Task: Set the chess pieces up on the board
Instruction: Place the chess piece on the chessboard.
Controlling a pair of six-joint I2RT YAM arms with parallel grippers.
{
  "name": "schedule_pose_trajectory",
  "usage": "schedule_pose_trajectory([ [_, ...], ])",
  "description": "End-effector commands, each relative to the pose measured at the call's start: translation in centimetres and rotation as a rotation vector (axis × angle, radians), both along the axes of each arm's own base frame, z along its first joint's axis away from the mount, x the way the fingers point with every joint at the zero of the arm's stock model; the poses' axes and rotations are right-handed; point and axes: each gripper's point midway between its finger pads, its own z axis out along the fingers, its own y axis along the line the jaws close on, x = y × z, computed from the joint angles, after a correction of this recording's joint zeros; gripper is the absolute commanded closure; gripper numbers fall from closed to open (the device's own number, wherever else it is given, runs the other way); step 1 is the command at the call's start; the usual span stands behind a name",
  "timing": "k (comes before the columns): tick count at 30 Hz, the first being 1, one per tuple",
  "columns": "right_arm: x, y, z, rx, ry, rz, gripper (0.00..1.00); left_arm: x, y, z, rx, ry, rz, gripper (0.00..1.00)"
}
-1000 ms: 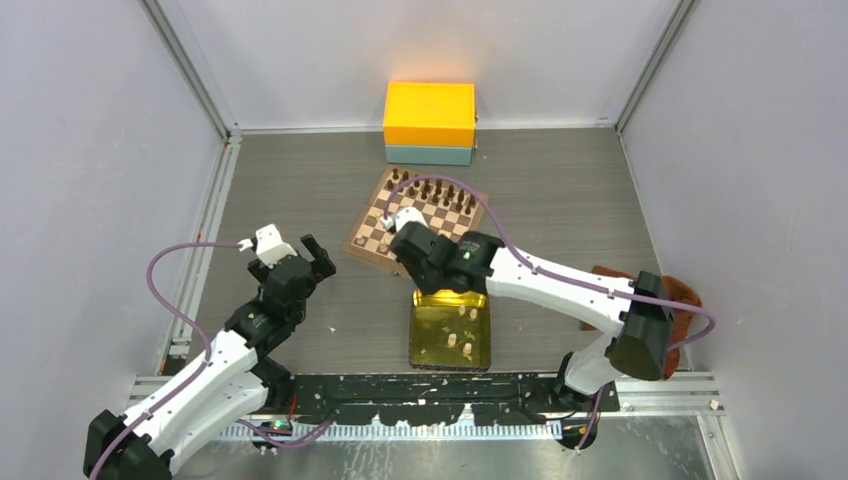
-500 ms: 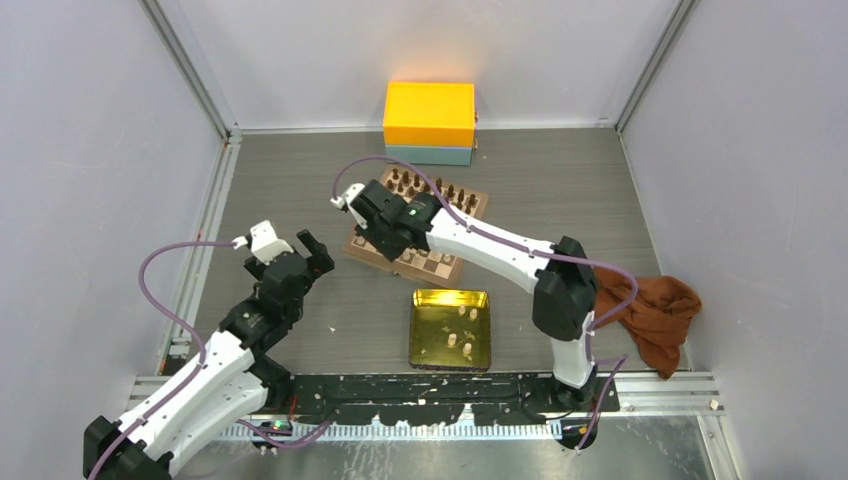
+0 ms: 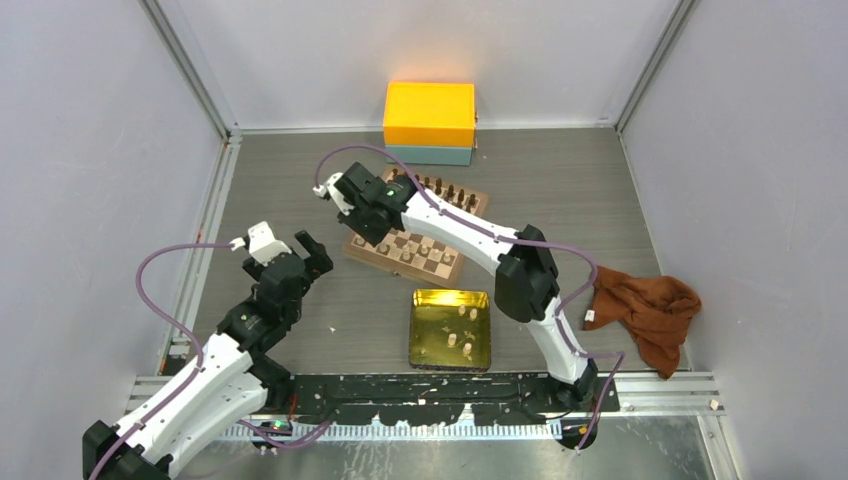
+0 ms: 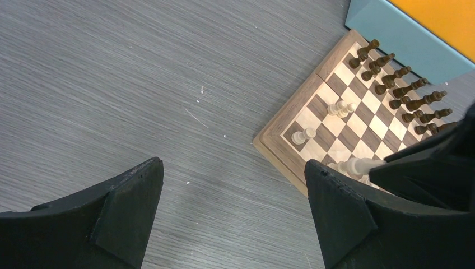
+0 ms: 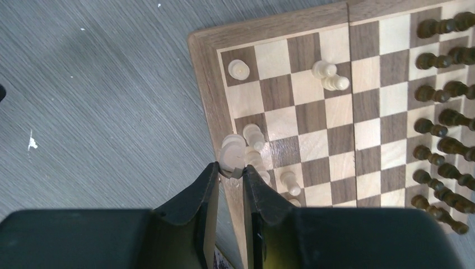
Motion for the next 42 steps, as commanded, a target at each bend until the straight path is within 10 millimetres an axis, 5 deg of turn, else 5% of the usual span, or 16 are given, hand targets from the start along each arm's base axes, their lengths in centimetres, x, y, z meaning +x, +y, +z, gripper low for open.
schedule_pose_trajectory([
  [1, 0.7, 1.3, 1.5, 0.043, -0.009, 0.037, 0.93, 0.5, 0.1, 2.4, -0.043, -0.068, 0.029, 0.03],
  [20, 3.0, 1.5, -2.4, -0.004, 0.061, 0.02, 0.92, 0.4, 0.3, 2.6, -0.042, -0.085, 0.034, 0.03],
  [42, 3.5, 1.9, -4.0, 0.016, 0.116, 0.031, 0.92, 0.9, 0.1, 2.2, -0.034, -0.082, 0.033, 0.03],
])
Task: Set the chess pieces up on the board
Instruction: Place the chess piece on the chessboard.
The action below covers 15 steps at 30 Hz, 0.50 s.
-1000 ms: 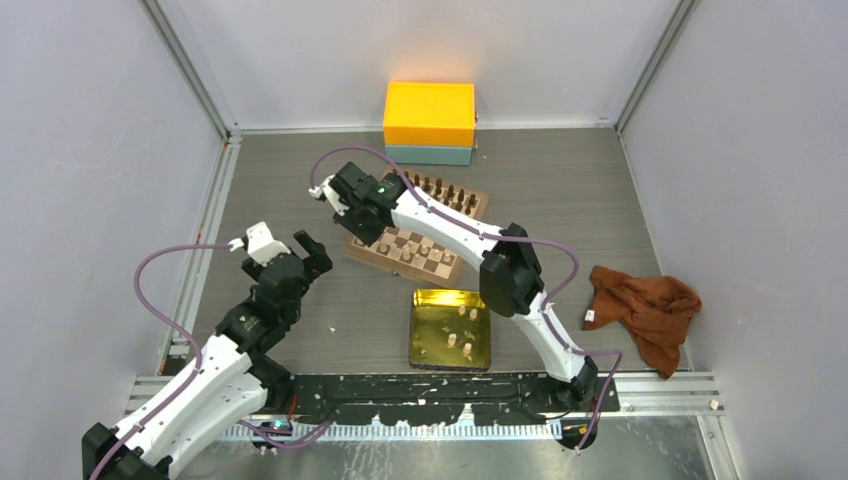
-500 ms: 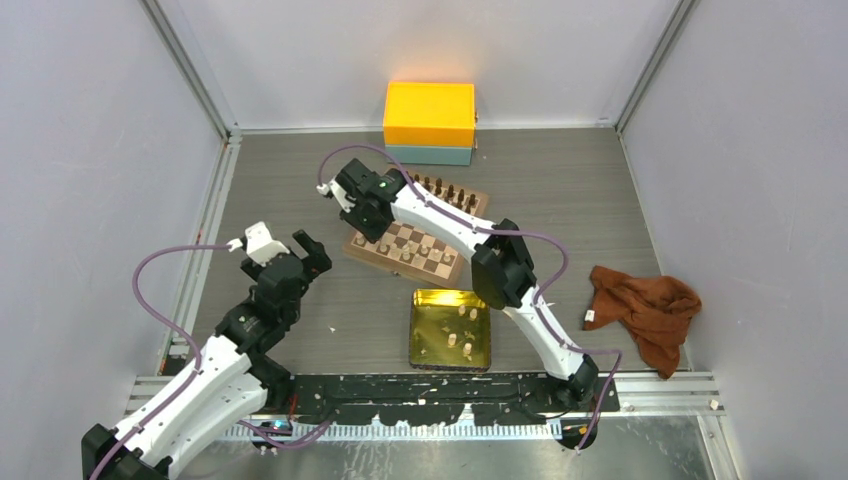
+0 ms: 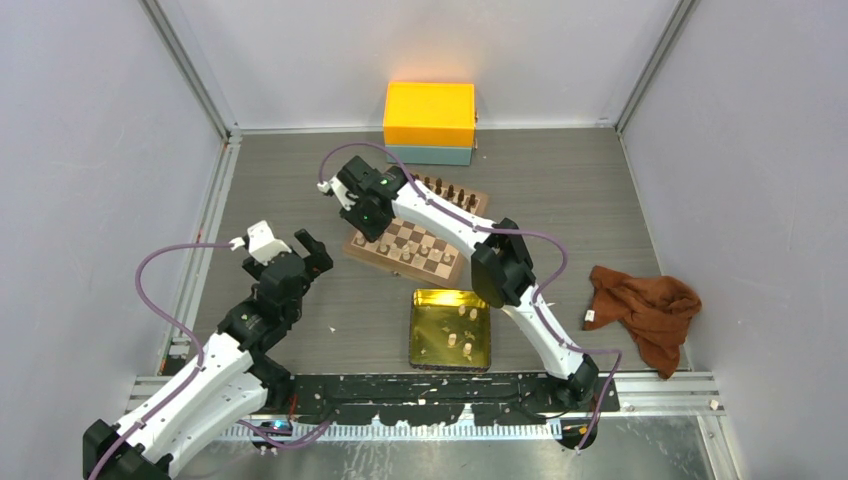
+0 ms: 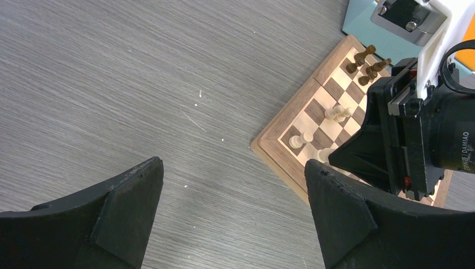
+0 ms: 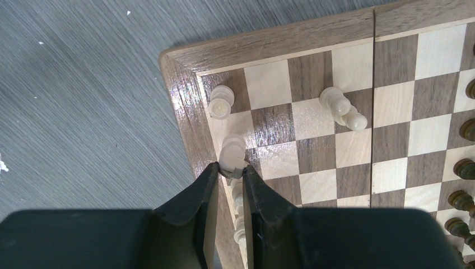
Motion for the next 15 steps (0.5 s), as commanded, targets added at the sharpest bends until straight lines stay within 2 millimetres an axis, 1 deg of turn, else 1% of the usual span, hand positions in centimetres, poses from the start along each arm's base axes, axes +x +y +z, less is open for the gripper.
schedule_pose_trajectory([
  [1, 0.43, 0.94, 1.4, 0.043, -0.02, 0.015, 0.92, 0.62, 0.06, 1.95, -0.03, -0.069, 0.026, 0.03],
  [15, 0.35, 1.13, 0.79, 0.041, -0.008, 0.02, 0.92, 0.58, 0.14, 2.05, -0.03, -0.07, 0.029, 0.03],
])
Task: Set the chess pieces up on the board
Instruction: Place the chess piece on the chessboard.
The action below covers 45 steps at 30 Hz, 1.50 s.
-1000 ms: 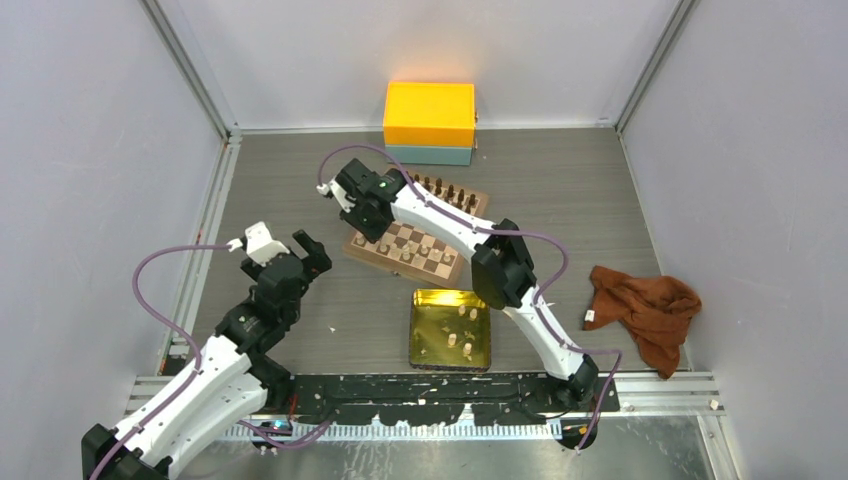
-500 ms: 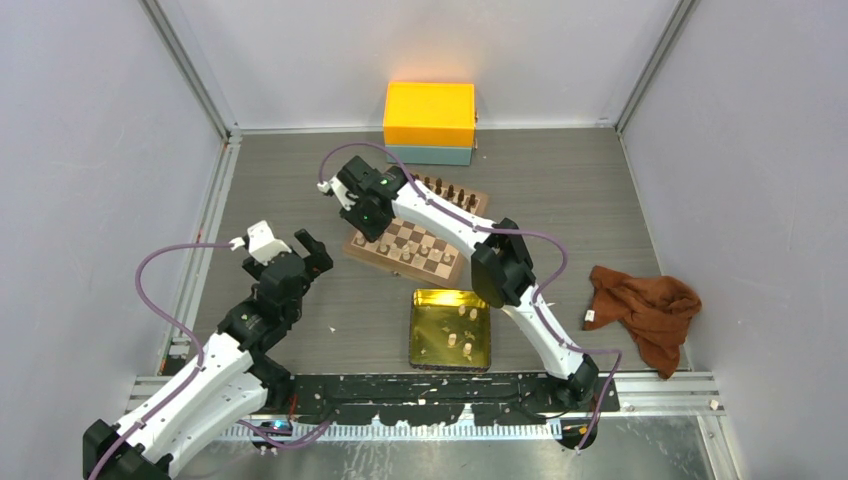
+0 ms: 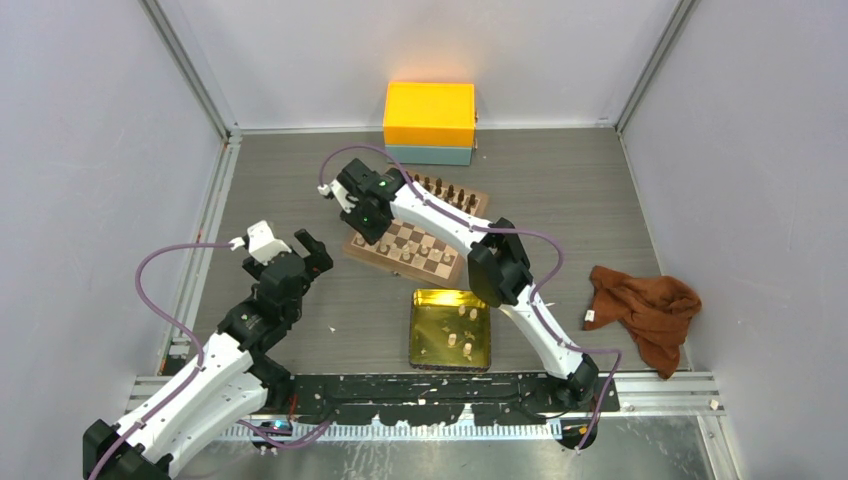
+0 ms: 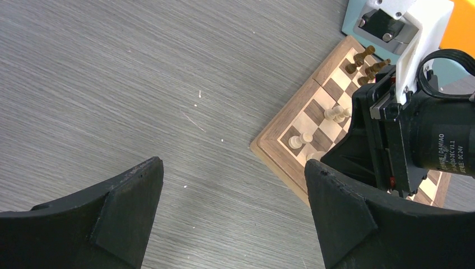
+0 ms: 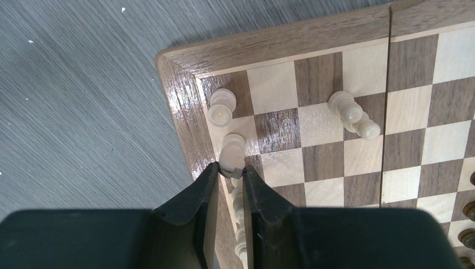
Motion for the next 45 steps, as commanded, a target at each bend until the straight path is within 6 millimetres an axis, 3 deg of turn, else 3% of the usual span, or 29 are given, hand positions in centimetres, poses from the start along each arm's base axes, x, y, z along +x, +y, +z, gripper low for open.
schedule_pose_trajectory([
  [1, 0.5, 1.0, 2.1, 0.053, -0.029, 0.016, 0.91, 0.5, 0.1, 2.0, -0.029, -0.068, 0.028, 0.03],
  [8, 0.3, 0.9, 1.9, 0.05, -0.02, 0.018, 0.77, 0.5, 0.1, 2.0, -0.029, -0.067, 0.028, 0.03],
  [14, 0.3, 0.9, 2.0, 0.052, -0.024, 0.017, 0.7, 0.5, 0.2, 1.9, -0.03, -0.065, 0.028, 0.03],
  [31, 0.3, 0.9, 2.8, 0.063, -0.034, 0.022, 0.66, 0.4, 0.1, 1.8, -0.031, -0.061, 0.025, 0.03],
  [45, -0.7, 1.6, 5.1, 0.094, -0.064, 0.042, 0.65, 0.2, 0.3, 2.0, -0.035, -0.061, 0.027, 0.03],
])
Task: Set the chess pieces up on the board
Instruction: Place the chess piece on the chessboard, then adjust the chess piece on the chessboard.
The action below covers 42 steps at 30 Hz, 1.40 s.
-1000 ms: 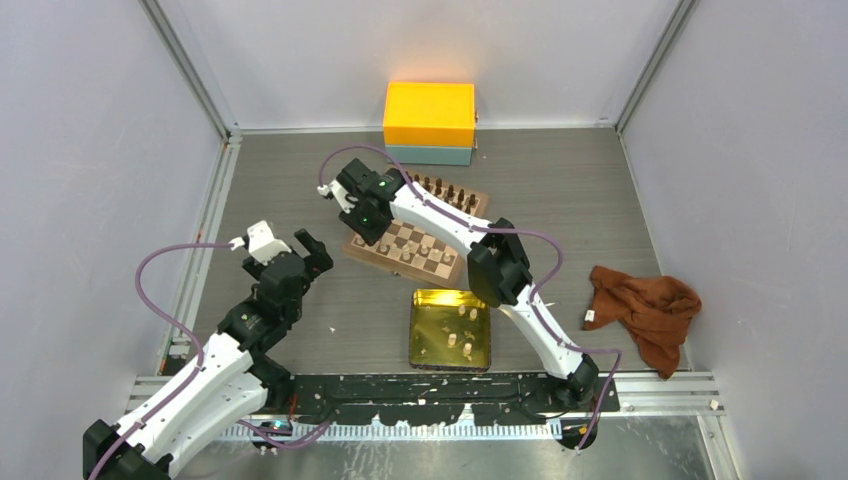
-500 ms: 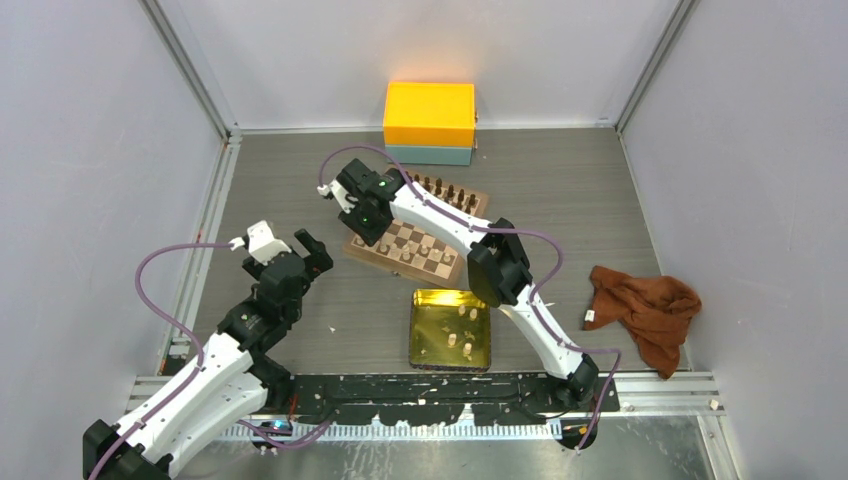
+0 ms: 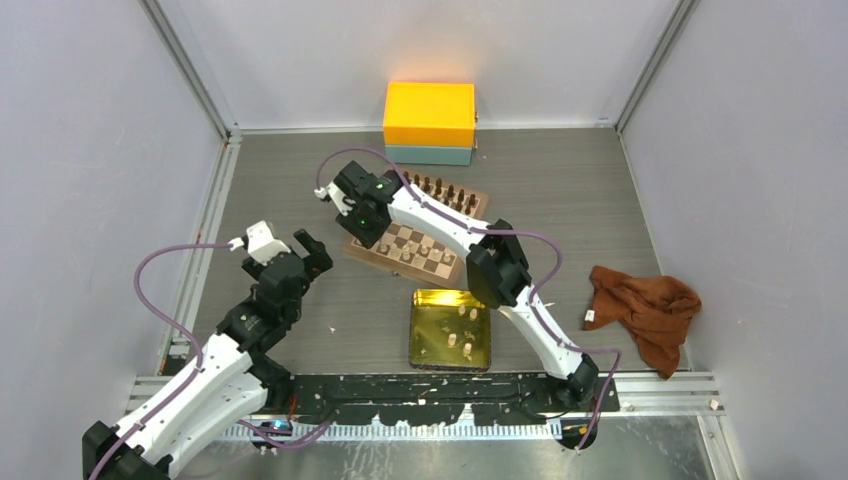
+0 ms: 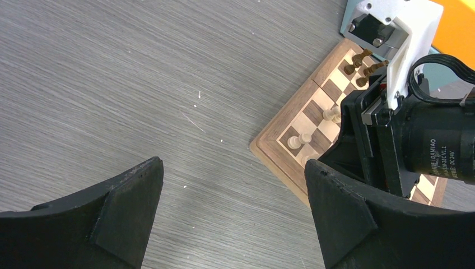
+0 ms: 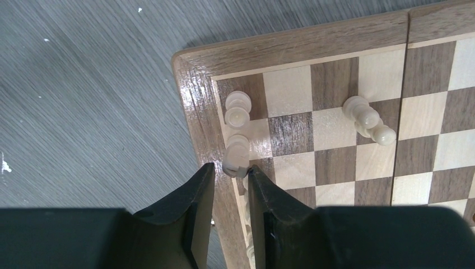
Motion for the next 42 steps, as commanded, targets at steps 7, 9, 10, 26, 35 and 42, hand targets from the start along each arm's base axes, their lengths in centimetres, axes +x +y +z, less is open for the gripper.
schedule_pose_trajectory([
  [7, -0.6, 1.0, 6.6, 0.114, -0.083, 0.024, 0.65, -0.1, 0.5, 2.3, -0.033, -0.061, 0.032, 0.03],
  [9, -0.7, 1.1, 7.1, 0.125, -0.089, 0.023, 0.65, -0.2, 0.6, 2.3, -0.033, -0.058, 0.032, 0.03],
  [10, -0.7, 1.0, 7.3, 0.129, -0.094, 0.02, 0.65, -0.2, 0.6, 2.3, -0.034, -0.057, 0.032, 0.03],
  [26, -1.4, 0.2, 7.0, 0.115, -0.088, 0.011, 0.65, -0.4, 0.3, 1.9, -0.043, -0.032, 0.02, 0.03],
  [35, -0.8, 0.5, 6.1, 0.11, -0.1, 0.002, 0.64, -0.3, 0.2, 1.7, -0.044, -0.027, 0.017, 0.03],
  [42, -0.4, 0.9, 5.7, 0.112, -0.102, -0.002, 0.63, -0.3, 0.2, 1.7, -0.038, -0.024, 0.017, 0.03],
])
